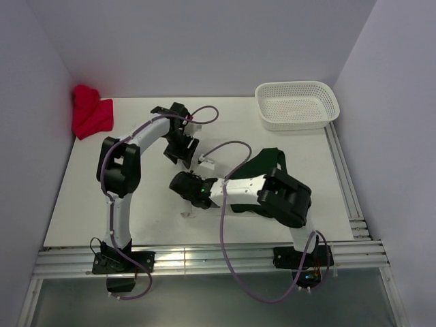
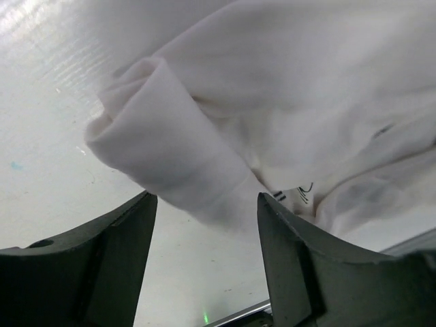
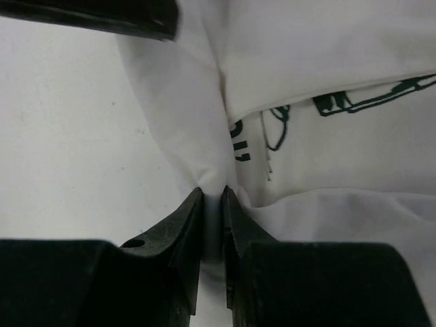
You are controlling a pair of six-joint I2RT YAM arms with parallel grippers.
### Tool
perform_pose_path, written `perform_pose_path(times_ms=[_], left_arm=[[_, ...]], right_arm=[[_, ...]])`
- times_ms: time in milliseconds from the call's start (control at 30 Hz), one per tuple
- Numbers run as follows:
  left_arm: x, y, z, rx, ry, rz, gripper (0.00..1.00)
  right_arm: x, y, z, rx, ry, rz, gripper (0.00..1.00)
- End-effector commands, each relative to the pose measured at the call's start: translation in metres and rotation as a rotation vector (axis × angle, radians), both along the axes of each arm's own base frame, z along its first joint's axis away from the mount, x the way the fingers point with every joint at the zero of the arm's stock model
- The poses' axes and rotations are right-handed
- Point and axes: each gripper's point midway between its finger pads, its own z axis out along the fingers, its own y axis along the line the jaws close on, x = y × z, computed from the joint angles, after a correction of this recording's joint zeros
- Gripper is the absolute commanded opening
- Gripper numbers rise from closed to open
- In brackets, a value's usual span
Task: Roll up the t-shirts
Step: Roll the tshirt
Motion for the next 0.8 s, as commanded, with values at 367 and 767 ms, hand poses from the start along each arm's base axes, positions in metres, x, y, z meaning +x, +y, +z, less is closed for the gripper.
perform_pose_path(times_ms=[367,767], left_arm=[[-0.006,0.007,0.023,-0.409,0.115,0.016,0.69],[0.001,0.0,-0.019,-0.449,0.161,0.147,0.31]], right_arm=[[0.003,0.007,-0.009,0.815,0.126,-0.019,0.1],[0.001,0.011,-0.019,0.887,0.153,-0.026,0.09]])
